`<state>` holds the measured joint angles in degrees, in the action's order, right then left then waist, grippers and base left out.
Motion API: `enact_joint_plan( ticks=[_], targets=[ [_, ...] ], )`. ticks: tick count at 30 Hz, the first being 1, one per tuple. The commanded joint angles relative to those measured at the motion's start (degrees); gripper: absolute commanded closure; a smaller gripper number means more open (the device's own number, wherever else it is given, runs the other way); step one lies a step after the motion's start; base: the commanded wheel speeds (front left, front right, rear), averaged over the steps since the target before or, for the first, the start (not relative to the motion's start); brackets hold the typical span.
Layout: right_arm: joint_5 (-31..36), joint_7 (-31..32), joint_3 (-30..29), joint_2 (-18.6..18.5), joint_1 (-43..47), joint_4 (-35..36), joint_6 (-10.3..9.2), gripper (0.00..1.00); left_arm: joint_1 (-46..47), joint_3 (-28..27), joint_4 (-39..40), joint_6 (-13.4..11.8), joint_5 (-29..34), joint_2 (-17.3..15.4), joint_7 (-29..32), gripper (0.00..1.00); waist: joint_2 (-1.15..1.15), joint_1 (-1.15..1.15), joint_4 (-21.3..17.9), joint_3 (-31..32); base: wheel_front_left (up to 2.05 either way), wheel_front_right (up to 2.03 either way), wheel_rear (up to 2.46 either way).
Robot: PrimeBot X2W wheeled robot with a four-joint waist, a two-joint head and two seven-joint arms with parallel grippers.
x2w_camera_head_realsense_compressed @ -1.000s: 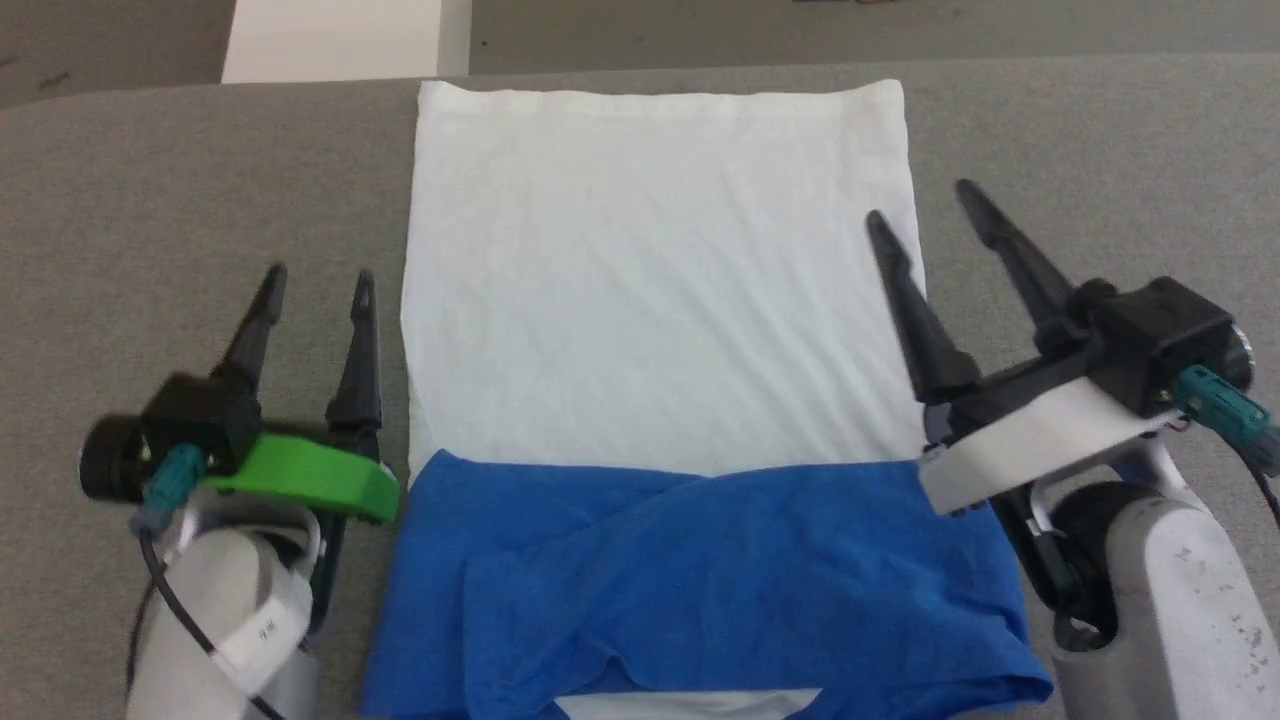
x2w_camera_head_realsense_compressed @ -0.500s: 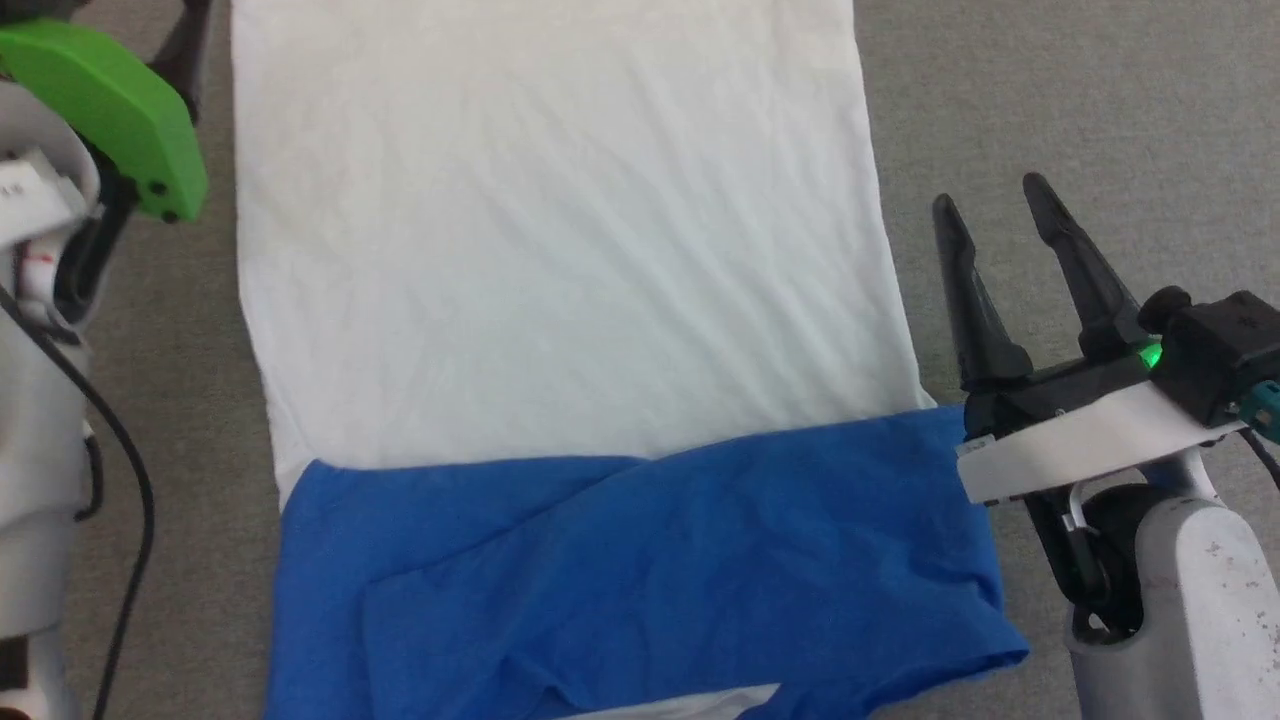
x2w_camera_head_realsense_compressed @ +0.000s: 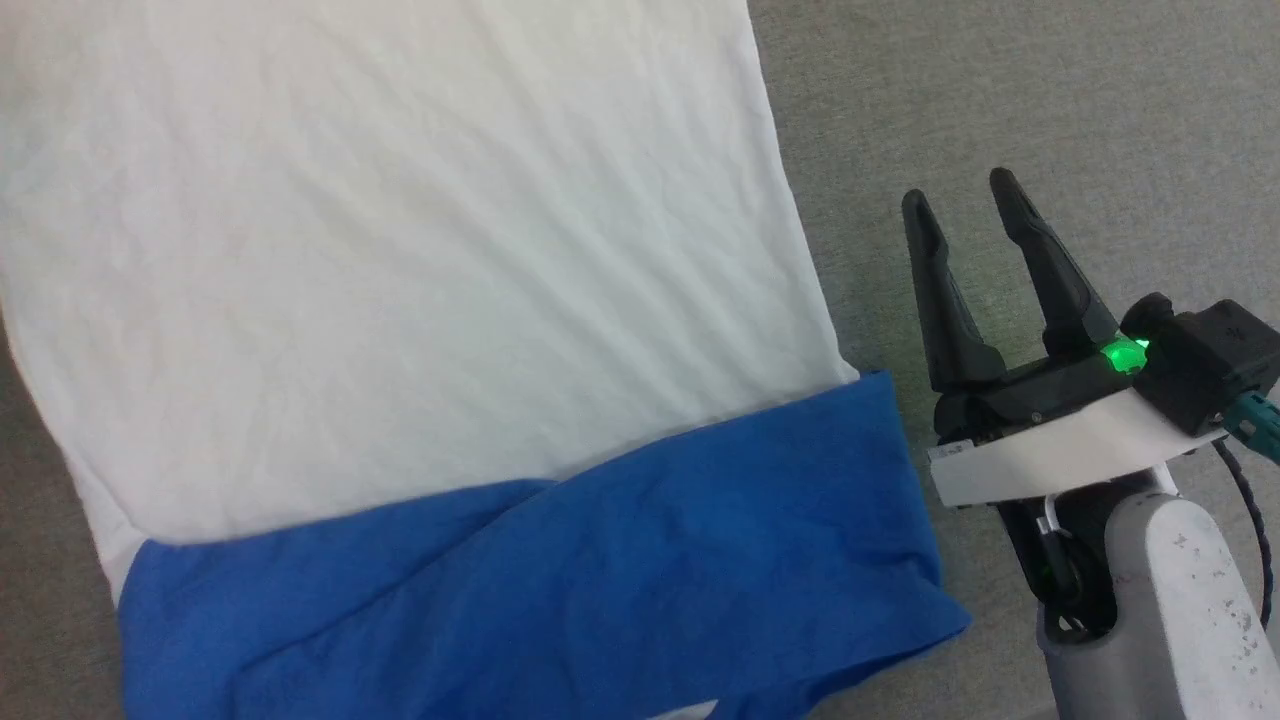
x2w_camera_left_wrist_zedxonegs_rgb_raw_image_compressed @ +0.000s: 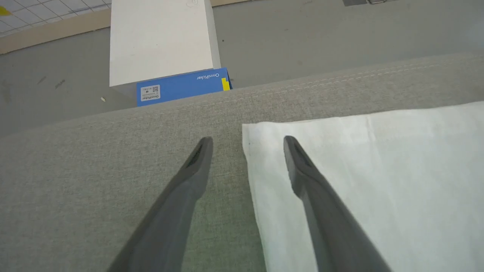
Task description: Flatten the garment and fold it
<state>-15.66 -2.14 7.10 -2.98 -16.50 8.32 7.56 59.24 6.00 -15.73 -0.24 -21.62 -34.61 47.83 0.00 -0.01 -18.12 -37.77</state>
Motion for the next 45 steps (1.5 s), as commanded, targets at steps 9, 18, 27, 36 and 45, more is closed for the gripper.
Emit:
enact_joint_plan(
  ticks=[9, 18, 27, 36, 45],
  targets=[
    [-0.6, -0.9, 0.4, 0.1, -1.5, -0.8, -0.08, 0.0, -0.4, -0.2, 3.2, -4.6, 3.4, -3.9, 7.4, 0.0, 0.0, 0.01, -3.0, -3.7, 0.0, 0.0, 0.0],
    [0.1, -0.1, 1.1, 0.1, -3.9, -0.9, -0.08, 0.0, -1.0, 0.9, 5.1, -3.3, 2.1, -3.8, 8.4, 1.0, 0.0, 0.01, -2.4, -3.8, 0.0, 0.0, 0.0],
    [1.5, 5.6, 2.9, 0.1, -14.3, -1.9, -0.08, 0.0, -0.4, 2.0, 5.8, -2.2, 1.3, -2.9, 6.9, 1.0, 0.0, 0.01, -1.2, -4.1, 0.0, 0.0, 0.0],
    [-0.4, 21.1, -0.1, 0.1, -40.2, -17.7, -0.08, 0.0, 3.4, 4.2, 5.1, -0.1, 1.5, -1.0, 2.0, 1.0, 0.0, 0.01, 2.1, -5.3, 0.0, 0.0, 0.0],
    [4.3, 36.8, -3.2, 0.1, -55.3, -37.8, -0.08, 0.0, 6.3, 6.7, 2.3, 1.1, 0.9, 2.9, -2.1, 1.0, 0.0, 0.01, 6.9, -6.7, 0.0, 0.0, 0.0]
  ],
)
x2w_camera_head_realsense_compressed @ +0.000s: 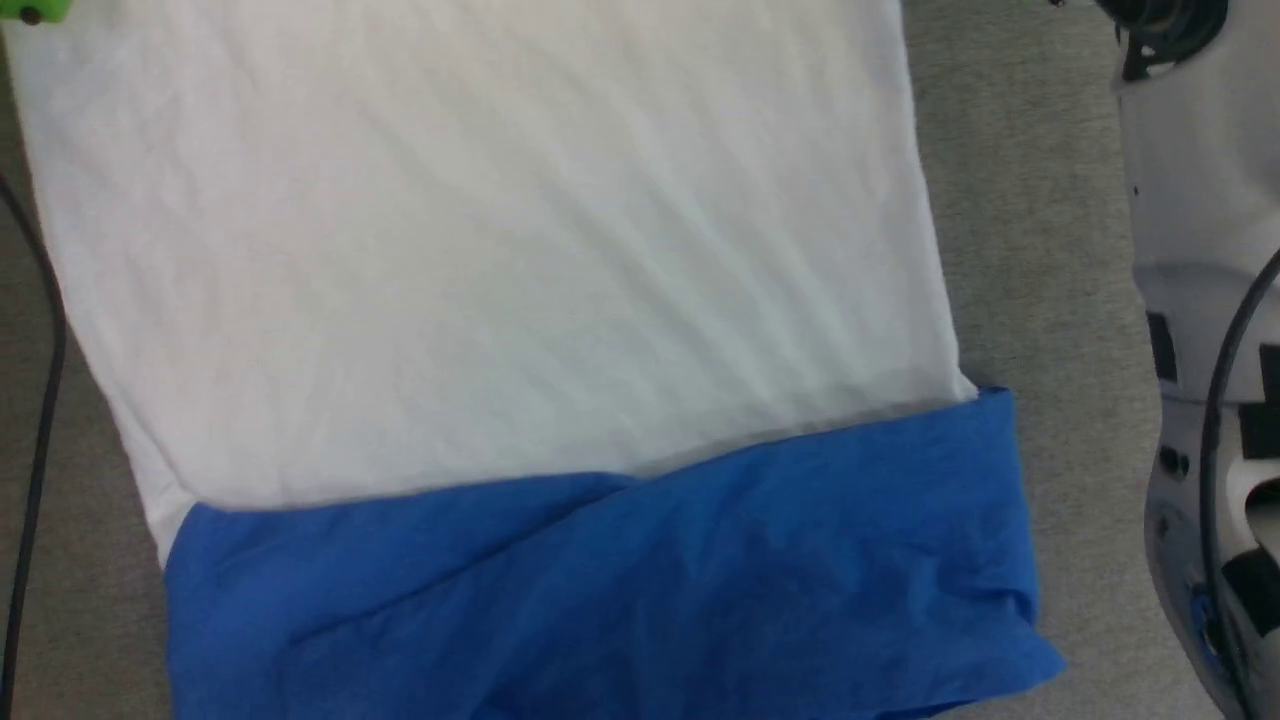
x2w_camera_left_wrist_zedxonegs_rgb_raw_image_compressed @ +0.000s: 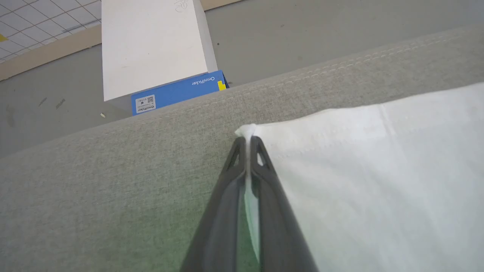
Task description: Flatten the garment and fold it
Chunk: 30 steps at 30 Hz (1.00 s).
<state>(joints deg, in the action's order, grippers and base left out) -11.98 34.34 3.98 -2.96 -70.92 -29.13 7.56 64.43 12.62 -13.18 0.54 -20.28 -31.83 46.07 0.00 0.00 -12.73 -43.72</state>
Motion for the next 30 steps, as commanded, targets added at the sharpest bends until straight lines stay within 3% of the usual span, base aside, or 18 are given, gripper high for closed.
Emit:
enact_joint_plan(
  ticks=[1, 6, 7, 8, 10, 11, 17, 25, 30],
  targets=[
    [1.3, 1.4, -0.3, 0.1, -1.7, -1.8, -0.08, 0.0, 1.3, 0.2, -0.5, 0.5, -0.5, 0.3, -0.7, 1.0, 0.0, 0.0, 1.9, -0.9, 0.0, 0.0, 0.0],
    [3.7, 5.3, 0.2, 0.1, -4.9, -6.5, -0.08, 0.0, 2.4, 1.1, -1.9, 1.2, -0.8, 1.4, -2.7, 1.0, 0.0, 0.0, 3.2, -1.4, 0.0, 0.0, 0.0],
    [4.6, 5.8, 0.8, 0.1, -5.4, -7.1, -0.08, 0.24, 2.5, 1.2, -2.1, 1.4, -0.9, 1.6, -3.0, 1.0, 0.0, 0.0, 3.4, -1.4, 0.0, 0.0, 0.0],
    [5.6, 6.4, 1.4, 0.1, -5.8, -7.7, -0.08, 0.54, 2.6, 1.3, -2.5, 1.5, -1.0, 1.8, -3.4, 1.0, 0.0, 0.0, 3.5, -1.4, 0.0, 0.0, 0.0],
    [7.0, 7.9, 2.5, 0.1, -6.0, -8.7, -0.08, 0.91, 2.7, 1.4, -3.1, 1.7, -1.1, 1.8, -4.0, 1.0, 0.0, 0.0, 3.6, -1.3, 0.0, 0.0, 0.0],
    [7.5, 8.5, 2.8, 0.1, -6.1, -9.0, -0.08, 1.0, 2.7, 1.5, -3.4, 1.9, -1.1, 1.8, -4.3, 1.0, 0.0, 0.0, 3.7, -1.3, 0.0, 0.0, 0.0],
    [11.5, 5.6, 0.8, 0.1, -7.0, -7.9, -0.08, 1.0, 3.9, 2.1, -4.0, 2.7, 0.0, 1.2, -8.7, 1.0, 0.0, 0.0, 3.9, -1.2, 0.0, 0.0, 0.0],
    [13.4, -5.7, -0.1, 0.1, -8.6, -6.8, -0.08, 1.0, 5.2, 2.5, -6.7, 1.7, 3.4, 0.8, -19.3, 1.0, 0.0, 0.0, 4.1, -0.8, 0.0, 0.0, 0.0],
    [12.0, -12.4, 2.7, 0.1, -8.3, -8.1, -0.08, 1.0, 4.3, 2.6, -8.7, 1.3, 4.4, 0.3, -25.1, 1.0, 0.0, 0.0, 4.3, 1.4, 0.0, 0.0, 0.0]
  ],
)
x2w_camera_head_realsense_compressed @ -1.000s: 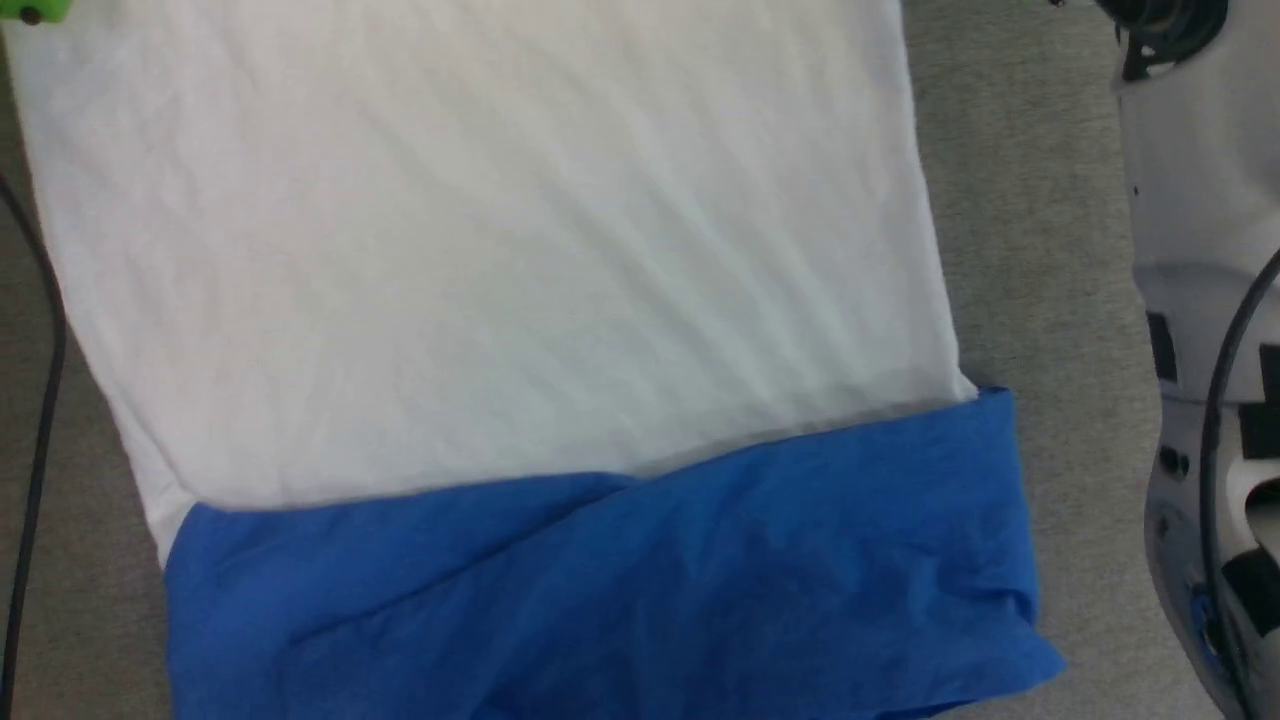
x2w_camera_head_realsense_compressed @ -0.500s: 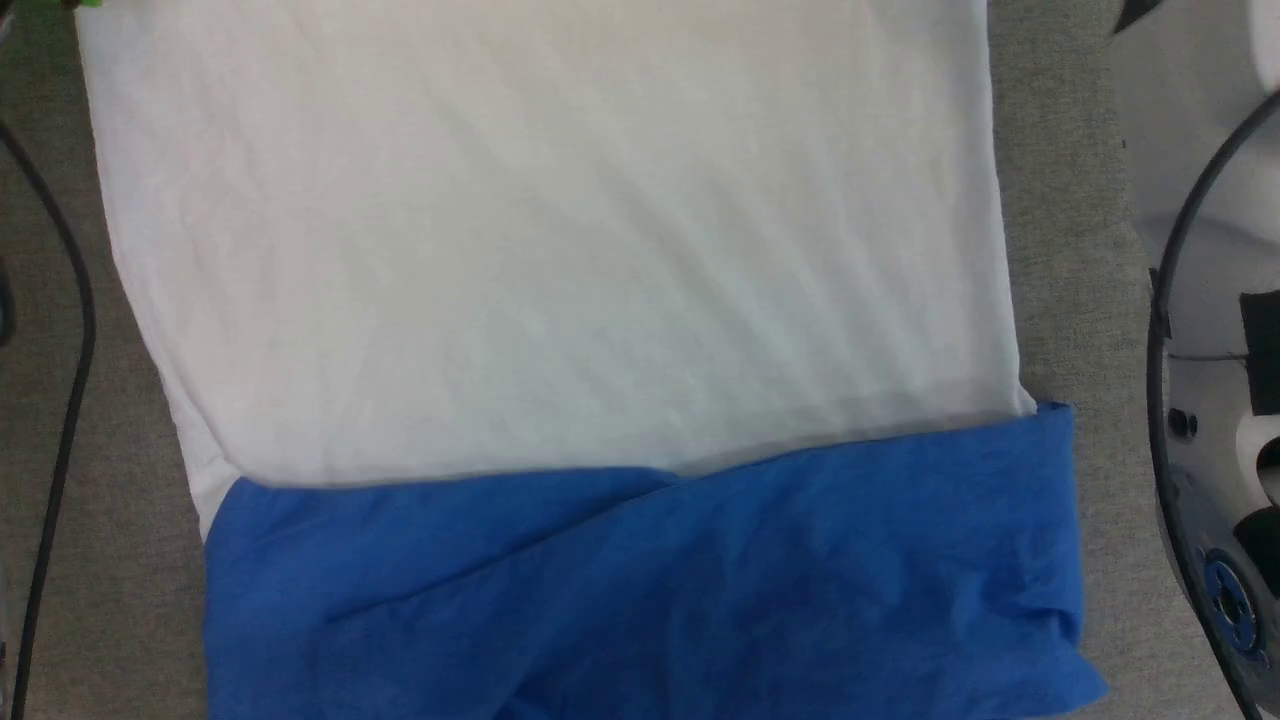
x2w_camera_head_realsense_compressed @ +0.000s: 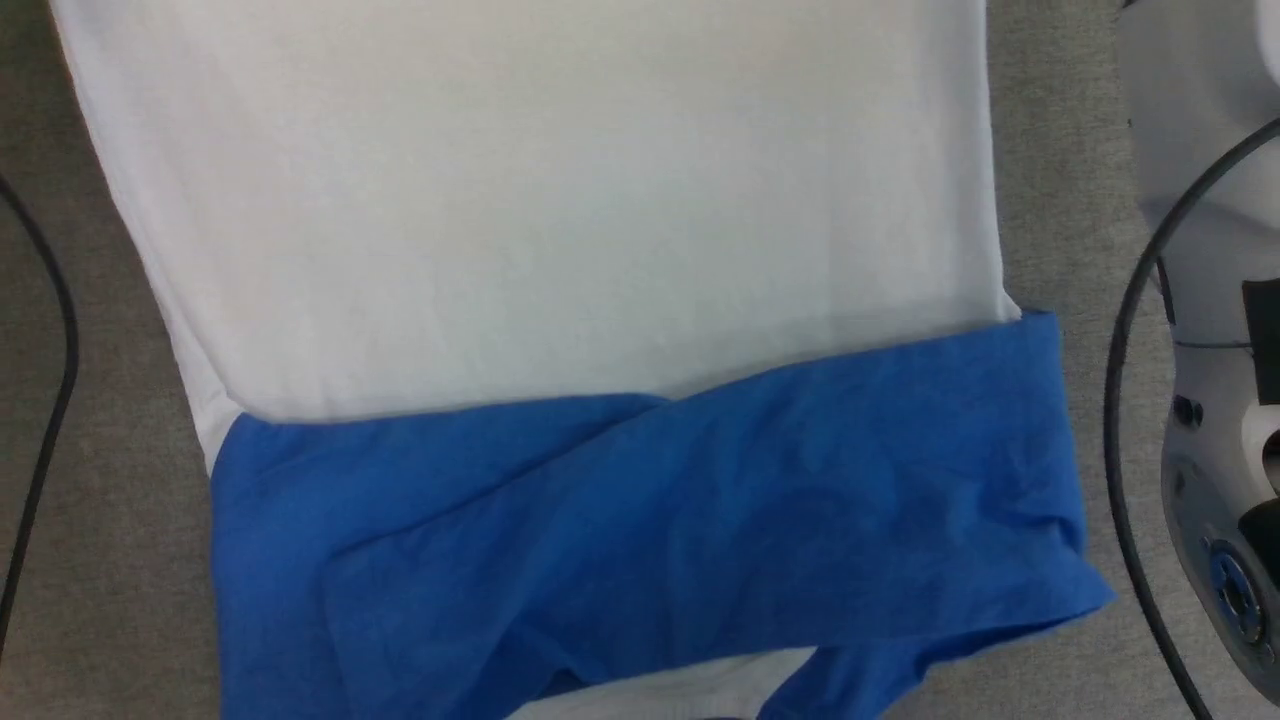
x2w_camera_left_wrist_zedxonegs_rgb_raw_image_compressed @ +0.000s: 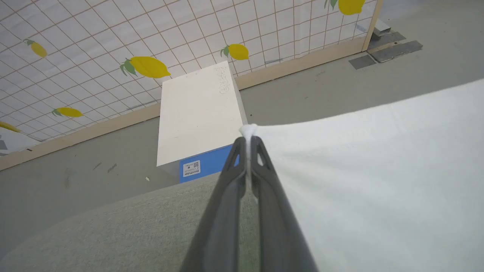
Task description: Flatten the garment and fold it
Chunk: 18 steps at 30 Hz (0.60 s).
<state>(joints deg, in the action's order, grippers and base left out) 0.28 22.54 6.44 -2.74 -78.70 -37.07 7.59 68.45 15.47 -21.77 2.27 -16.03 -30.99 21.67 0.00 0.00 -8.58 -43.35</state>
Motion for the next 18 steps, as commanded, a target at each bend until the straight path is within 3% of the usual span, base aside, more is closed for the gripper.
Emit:
enact_joint_plan(
  ticks=[1, 8, 18],
  targets=[
    [-0.7, -1.6, 0.9, -0.1, -0.2, -0.4, -0.1, 1.0, -0.3, -0.3, -0.2, -0.4, 0.1, -0.6, -1.7, 1.0, 0.0, 0.0, 0.2, 1.5, 0.0, 0.0, 0.0],
    [-5.3, -10.4, 8.1, -0.8, 5.2, 0.0, -0.1, 1.0, -9.0, -1.2, 1.6, 0.0, -1.3, -1.7, -9.6, 1.0, 0.0, 0.0, 0.8, 8.1, 0.0, 0.0, 0.0],
    [-15.1, -18.3, 16.8, -8.6, 21.7, 9.9, -0.1, 1.0, -32.1, -3.2, 13.5, -3.4, -5.0, -1.9, -16.1, 1.0, 0.0, 0.0, 2.9, 20.2, 0.0, 0.0, 0.0]
  ],
)
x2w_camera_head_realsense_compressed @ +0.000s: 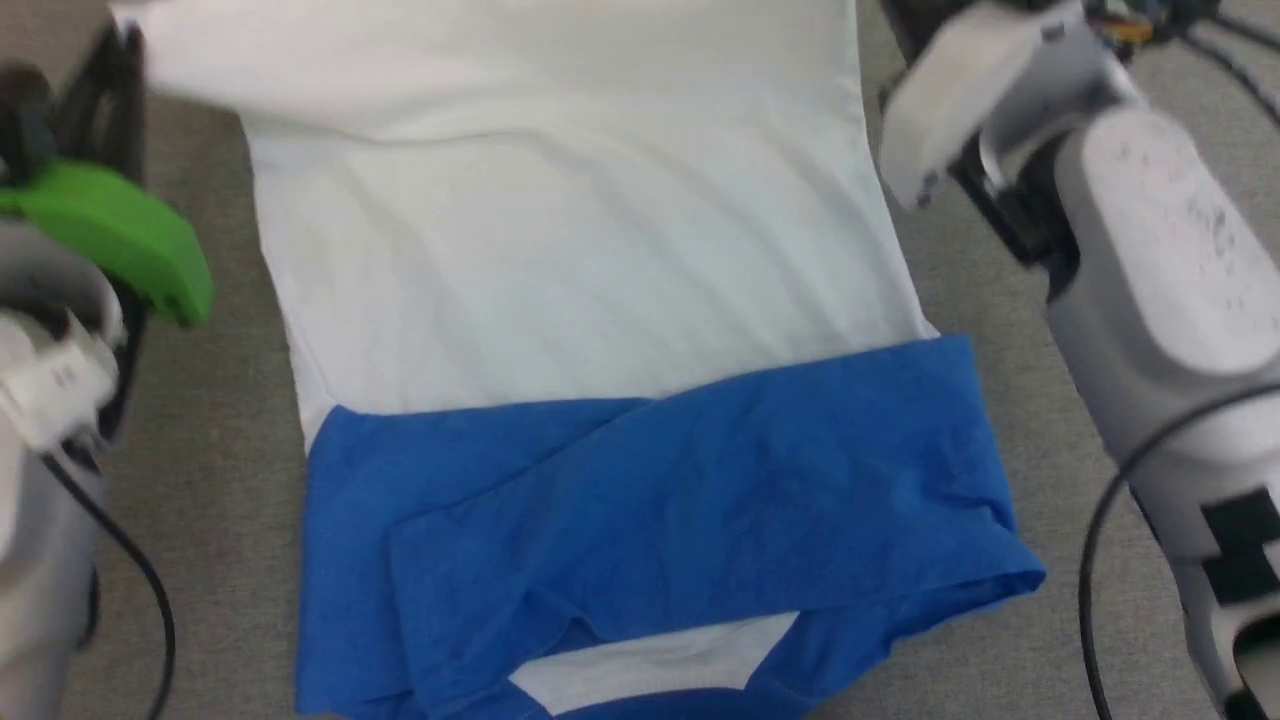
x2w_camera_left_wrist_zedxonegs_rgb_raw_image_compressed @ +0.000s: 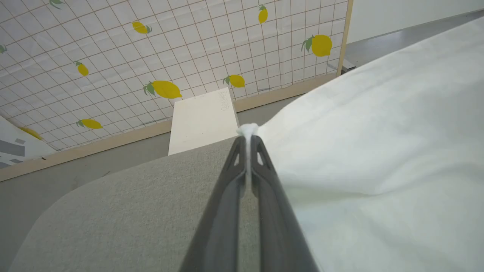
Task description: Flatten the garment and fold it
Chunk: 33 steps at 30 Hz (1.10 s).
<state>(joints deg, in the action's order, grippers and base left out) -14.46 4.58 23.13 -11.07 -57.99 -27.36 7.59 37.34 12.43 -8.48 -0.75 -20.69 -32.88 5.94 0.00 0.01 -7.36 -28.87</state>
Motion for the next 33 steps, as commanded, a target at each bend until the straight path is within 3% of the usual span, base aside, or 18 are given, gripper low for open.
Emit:
enact_joint_plan(
  ticks=[1, 8, 14, 23, 33],
  targets=[
    [-1.2, -0.6, 0.4, -1.2, 3.7, 2.1, -0.1, 1.0, -4.0, -0.3, 1.9, -1.0, -1.1, 0.5, -0.7, 1.0, 0.0, -0.01, 1.9, 6.8, 0.0, 0.0, 0.0],
    [-3.2, -0.3, -3.1, -6.6, 21.9, 14.6, -0.1, 1.0, -21.8, -0.7, 11.8, -3.7, -5.0, 2.9, -2.9, 1.0, 0.0, -0.01, 4.1, 13.0, 0.0, 0.0, 0.0],
    [-2.0, 3.9, -10.5, -7.1, 38.5, 26.2, -0.1, 1.0, -32.2, -0.1, 17.0, -4.2, -8.2, 5.3, -5.1, 1.0, 0.0, -0.01, 5.8, 15.8, 0.0, 0.0, 0.0],
    [0.7, 12.1, -20.6, -1.1, 57.9, 37.9, -0.1, 1.0, -42.4, 1.1, 16.8, -3.7, -13.1, 7.6, -5.6, 1.0, 0.0, -0.01, 6.8, 17.2, 0.0, 0.0, 0.0],
    [1.8, 20.7, -25.2, 2.3, 68.0, 39.1, -0.1, 1.0, -47.0, 4.4, 13.8, -2.3, -15.1, 9.3, -4.7, 1.0, 0.0, -0.01, 6.9, 18.2, 0.0, 0.0, 0.0]
  ],
)
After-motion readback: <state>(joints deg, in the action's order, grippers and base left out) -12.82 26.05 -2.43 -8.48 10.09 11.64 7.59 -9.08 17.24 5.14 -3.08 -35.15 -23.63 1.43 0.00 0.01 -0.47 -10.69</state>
